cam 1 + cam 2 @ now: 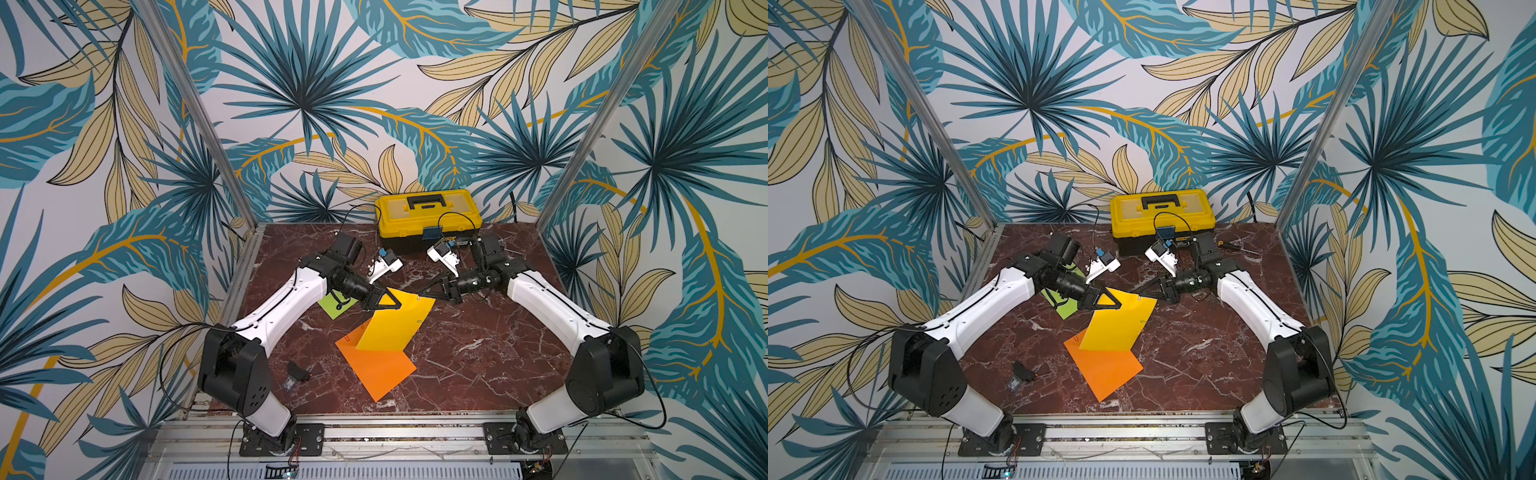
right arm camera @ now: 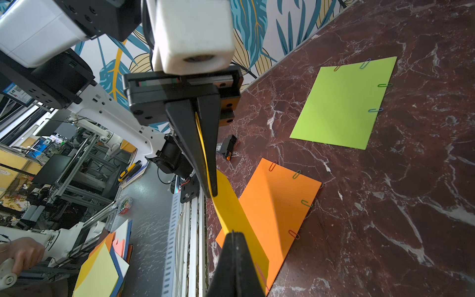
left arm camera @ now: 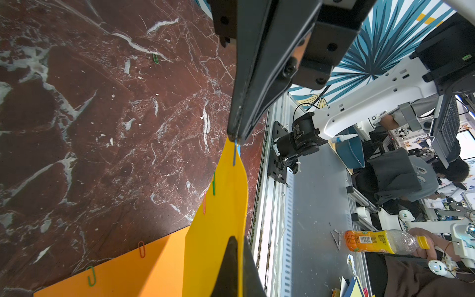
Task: Unclip the paperclips from the documents
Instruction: Remove the paper clip from the document, then place the paper clip at the center of the board.
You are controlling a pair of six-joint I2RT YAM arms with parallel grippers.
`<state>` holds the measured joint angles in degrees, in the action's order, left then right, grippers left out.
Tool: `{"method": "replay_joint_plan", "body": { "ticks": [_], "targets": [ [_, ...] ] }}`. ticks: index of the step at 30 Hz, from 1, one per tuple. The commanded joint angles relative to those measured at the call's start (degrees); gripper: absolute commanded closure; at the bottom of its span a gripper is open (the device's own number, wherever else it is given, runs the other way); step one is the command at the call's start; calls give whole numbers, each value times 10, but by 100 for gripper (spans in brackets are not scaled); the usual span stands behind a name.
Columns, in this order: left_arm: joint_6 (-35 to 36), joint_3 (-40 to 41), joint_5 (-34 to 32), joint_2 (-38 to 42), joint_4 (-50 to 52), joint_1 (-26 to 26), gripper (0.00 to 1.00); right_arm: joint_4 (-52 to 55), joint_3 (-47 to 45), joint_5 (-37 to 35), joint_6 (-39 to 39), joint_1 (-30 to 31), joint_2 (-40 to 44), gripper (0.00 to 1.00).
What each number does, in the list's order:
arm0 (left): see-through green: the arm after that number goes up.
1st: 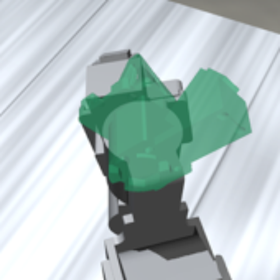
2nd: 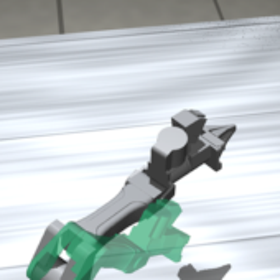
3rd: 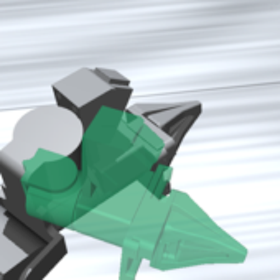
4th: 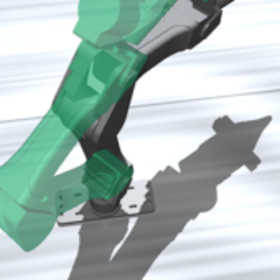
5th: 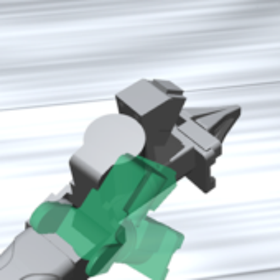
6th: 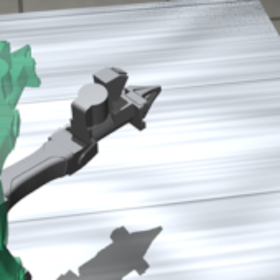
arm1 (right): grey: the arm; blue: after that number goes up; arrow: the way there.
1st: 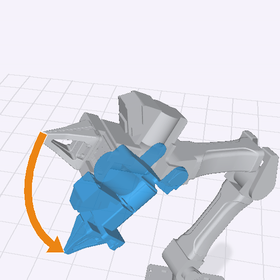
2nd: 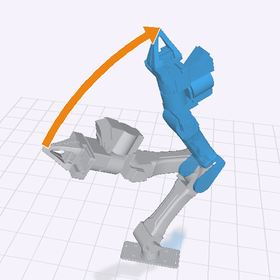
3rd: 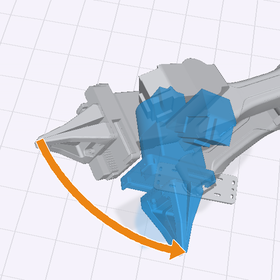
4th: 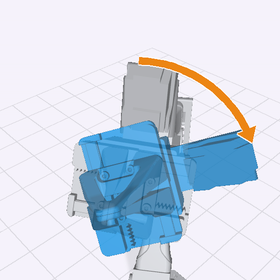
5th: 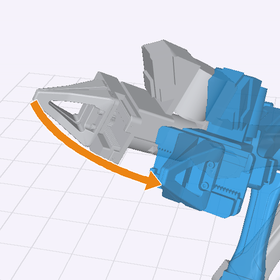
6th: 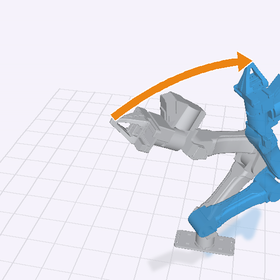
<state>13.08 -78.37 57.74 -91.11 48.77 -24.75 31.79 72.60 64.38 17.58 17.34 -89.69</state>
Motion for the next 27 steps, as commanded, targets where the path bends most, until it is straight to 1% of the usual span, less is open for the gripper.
{"method": "replay_joint_plan", "body": {
  "ticks": [1,12,19,23,26,27],
  "targets": [
    [6,-6,9,-10,2,1,100,-6,-5,12,0,3,3,99],
    [7,0,5,-14,2,1,100,-18,-1,-3,-11,0,3,100],
    [6,2,2,-14,2,1,100,-42,0,-15,-35,-9,4,100],
    [6,0,0,-15,2,1,100,-85,-8,-18,-81,-29,7,100],
    [6,-5,-1,-15,2,1,100,-110,-11,-49,-117,-49,4,100],
    [6,-8,-1,-15,2,1,100,-116,-14,-75,-131,-56,3,100]
  ]
}}
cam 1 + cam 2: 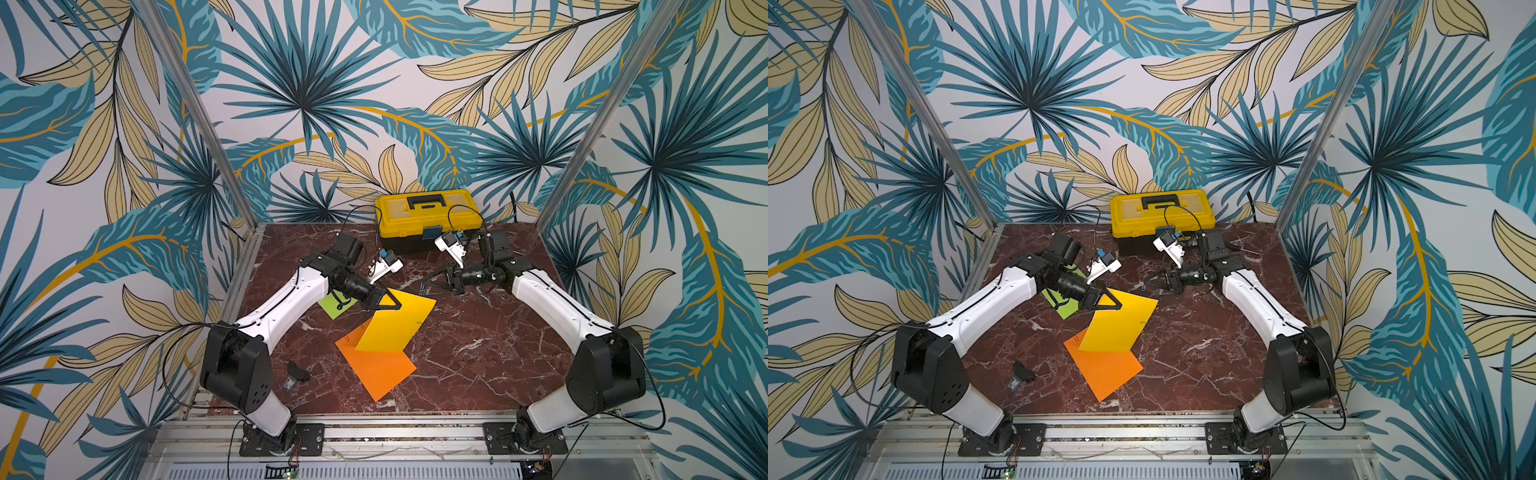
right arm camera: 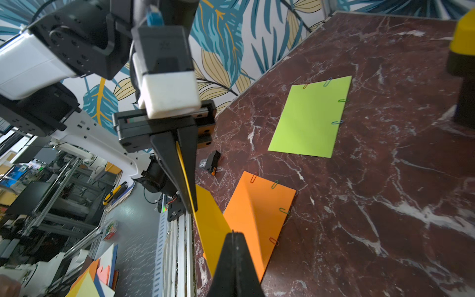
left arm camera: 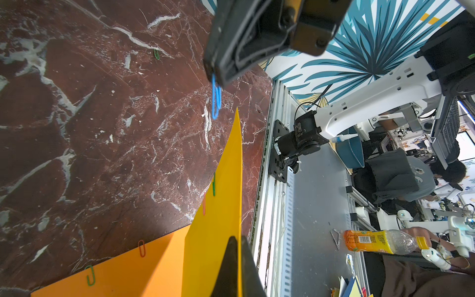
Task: Unclip the paperclips from the documents
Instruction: Place the paper clip at the center of the board.
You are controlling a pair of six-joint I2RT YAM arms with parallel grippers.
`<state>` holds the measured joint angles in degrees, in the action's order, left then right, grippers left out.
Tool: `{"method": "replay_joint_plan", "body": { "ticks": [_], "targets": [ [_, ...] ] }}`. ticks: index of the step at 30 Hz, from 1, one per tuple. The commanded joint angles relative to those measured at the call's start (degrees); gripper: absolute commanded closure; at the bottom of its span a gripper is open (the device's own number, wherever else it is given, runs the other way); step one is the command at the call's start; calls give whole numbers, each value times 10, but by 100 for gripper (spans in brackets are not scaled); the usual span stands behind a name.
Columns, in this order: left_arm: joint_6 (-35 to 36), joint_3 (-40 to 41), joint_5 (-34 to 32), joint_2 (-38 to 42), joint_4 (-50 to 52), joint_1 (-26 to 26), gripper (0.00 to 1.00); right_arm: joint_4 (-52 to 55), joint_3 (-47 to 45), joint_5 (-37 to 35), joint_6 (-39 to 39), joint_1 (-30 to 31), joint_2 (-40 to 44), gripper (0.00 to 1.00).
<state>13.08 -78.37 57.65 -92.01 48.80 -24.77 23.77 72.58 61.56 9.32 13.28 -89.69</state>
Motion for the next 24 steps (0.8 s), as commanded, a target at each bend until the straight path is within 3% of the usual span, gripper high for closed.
{"method": "replay_joint_plan", "body": {
  "ticks": [1,12,17,24],
  "targets": [
    [5,-12,-1,-5,2,2,100,-37,-15,-73,-60,-23,2,100],
    [-3,-47,-18,-17,2,-1,100,-108,-139,-271,-247,-154,-1,100],
    [-3,-58,-19,-21,2,-3,100,-84,-169,-338,-280,-202,-12,100],
    [-6,-73,-23,-30,2,-6,100,-61,-196,-371,-300,-239,-34,100]
  ]
}}
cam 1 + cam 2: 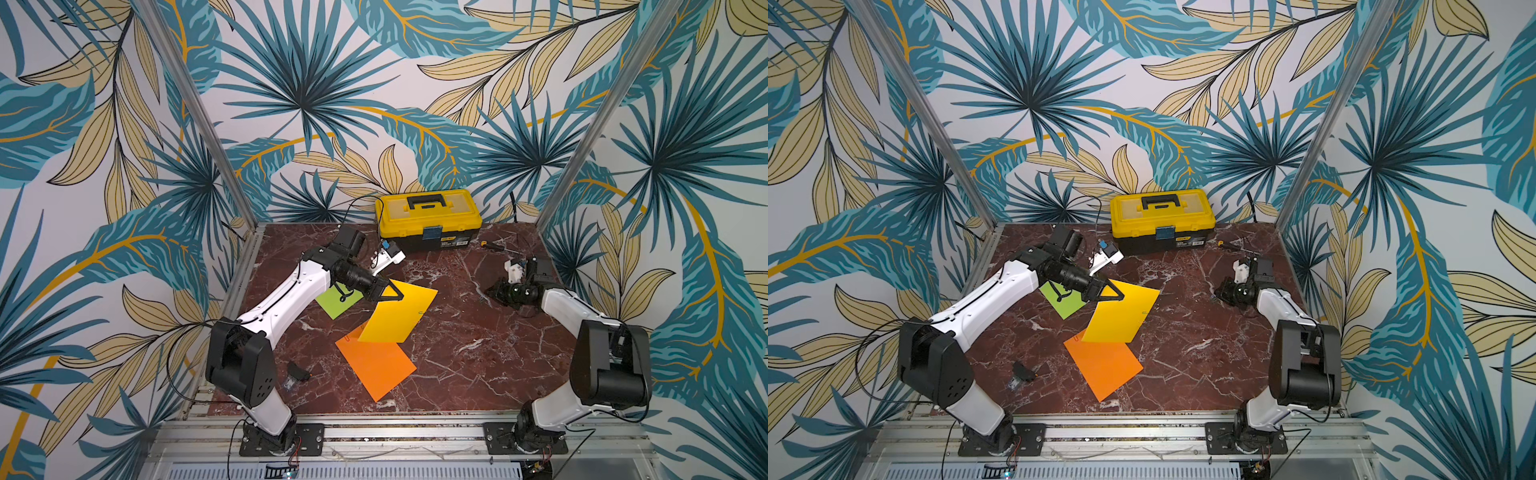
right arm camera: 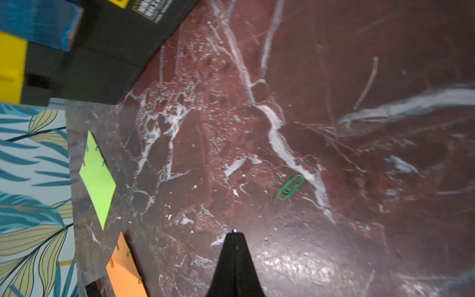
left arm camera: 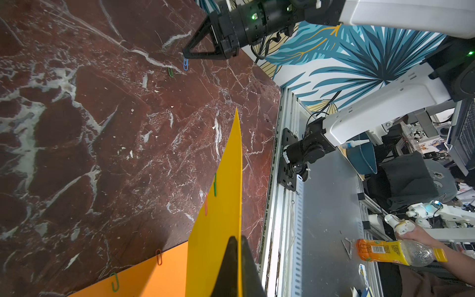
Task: Unclip the paperclips from the documents
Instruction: Place the paper clip at the center of the board.
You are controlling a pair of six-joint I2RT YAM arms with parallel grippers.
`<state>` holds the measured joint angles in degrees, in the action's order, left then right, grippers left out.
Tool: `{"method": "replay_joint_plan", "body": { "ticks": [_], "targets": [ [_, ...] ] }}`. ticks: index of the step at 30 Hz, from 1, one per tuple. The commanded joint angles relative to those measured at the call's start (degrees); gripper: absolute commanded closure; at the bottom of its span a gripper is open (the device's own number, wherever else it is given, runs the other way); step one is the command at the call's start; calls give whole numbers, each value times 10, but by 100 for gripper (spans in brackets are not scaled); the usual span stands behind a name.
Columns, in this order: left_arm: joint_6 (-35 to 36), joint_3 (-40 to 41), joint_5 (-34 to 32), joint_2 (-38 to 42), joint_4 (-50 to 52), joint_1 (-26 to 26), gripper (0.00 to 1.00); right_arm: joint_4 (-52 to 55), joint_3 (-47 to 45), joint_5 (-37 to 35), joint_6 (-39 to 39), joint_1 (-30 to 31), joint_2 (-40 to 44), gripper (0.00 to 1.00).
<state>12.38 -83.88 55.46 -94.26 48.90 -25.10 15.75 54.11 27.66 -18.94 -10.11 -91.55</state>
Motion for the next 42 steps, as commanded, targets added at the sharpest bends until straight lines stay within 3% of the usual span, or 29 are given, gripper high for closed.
{"method": "replay_joint_plan", "body": {
  "ticks": [1,16,25,30,36,42],
  "targets": [
    [0,-20,-1,-9,1,-3,100,23,-11,-35,-17,-8,-21,100],
    [0,-44,-5,-24,0,-5,100,44,-10,-76,-20,-23,-78,99],
    [-4,-51,-1,-28,-2,-5,100,77,-2,-103,-6,-24,-60,68],
    [-15,-42,8,-27,-28,-3,100,96,9,-97,26,-13,-28,61],
    [-34,-38,45,-22,-70,14,100,43,-3,-5,114,50,74,51],
    [-43,-49,76,-11,-87,35,100,-101,-39,139,151,136,155,38]
  ]
}}
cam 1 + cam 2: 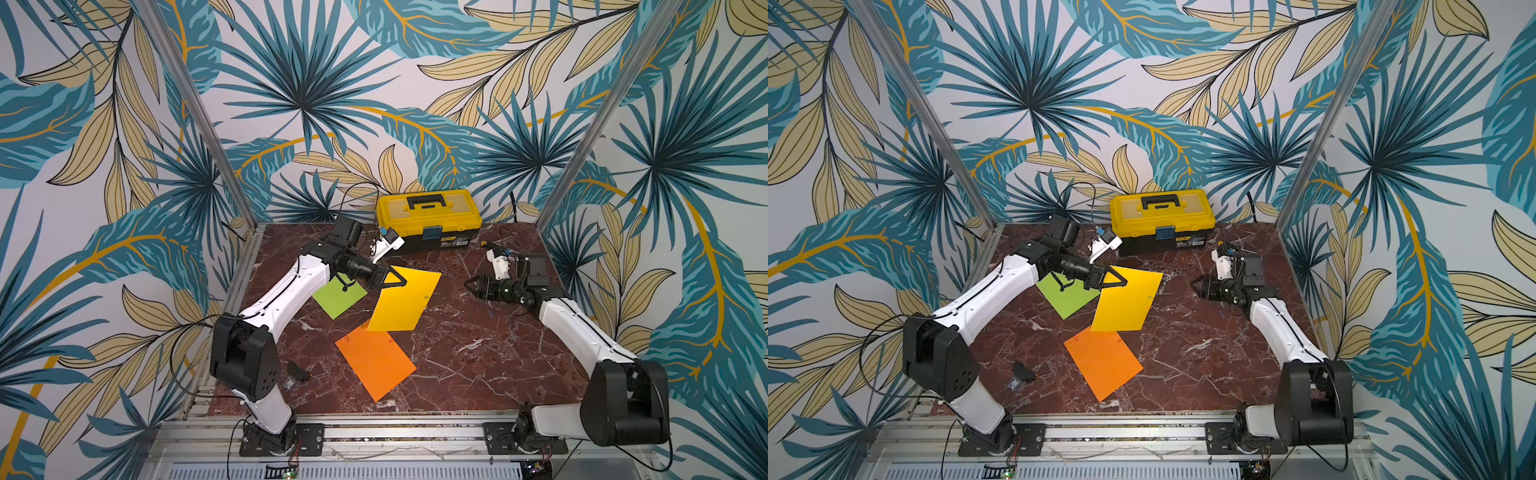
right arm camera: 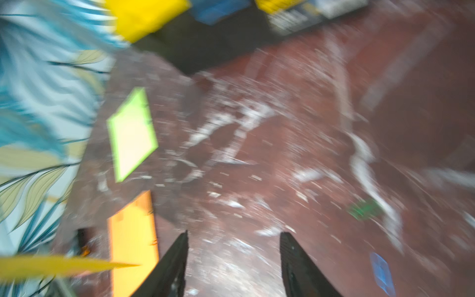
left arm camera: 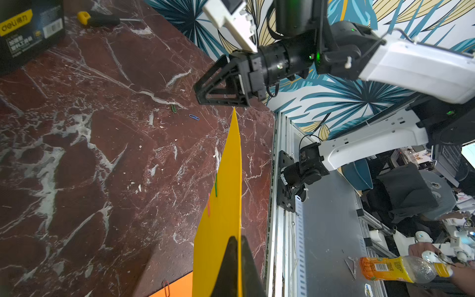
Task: Unclip the paperclips from the documents
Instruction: Place the paper clip at the center of the board, then adjust the document.
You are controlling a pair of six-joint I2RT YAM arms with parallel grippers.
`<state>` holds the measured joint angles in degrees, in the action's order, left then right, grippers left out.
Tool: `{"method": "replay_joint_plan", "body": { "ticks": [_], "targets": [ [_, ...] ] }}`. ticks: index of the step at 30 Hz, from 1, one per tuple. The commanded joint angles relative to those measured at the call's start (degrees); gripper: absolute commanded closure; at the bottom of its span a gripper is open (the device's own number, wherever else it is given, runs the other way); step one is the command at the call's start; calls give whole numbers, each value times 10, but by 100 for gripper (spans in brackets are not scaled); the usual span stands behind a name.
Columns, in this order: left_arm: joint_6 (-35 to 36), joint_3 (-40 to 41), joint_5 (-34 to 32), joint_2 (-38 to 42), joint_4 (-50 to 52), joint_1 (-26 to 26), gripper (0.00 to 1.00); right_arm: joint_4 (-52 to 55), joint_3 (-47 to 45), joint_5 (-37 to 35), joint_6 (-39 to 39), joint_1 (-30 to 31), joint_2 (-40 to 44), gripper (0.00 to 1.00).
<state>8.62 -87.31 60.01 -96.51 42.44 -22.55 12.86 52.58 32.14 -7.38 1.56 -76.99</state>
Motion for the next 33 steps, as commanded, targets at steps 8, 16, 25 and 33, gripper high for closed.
{"method": "replay_joint_plan", "body": {
  "ticks": [8,16,25,33],
  "targets": [
    [-4,-24,58,24,-22,19,100,-158,3,235,26,76,6,28],
    [-9,-30,69,25,-22,19,100,-296,17,284,-51,102,-52,27],
    [-10,-29,70,29,-23,18,100,-505,20,359,-192,131,-115,29],
    [-5,-32,64,22,-23,21,100,-536,7,370,-229,135,-115,54]
  ]
}}
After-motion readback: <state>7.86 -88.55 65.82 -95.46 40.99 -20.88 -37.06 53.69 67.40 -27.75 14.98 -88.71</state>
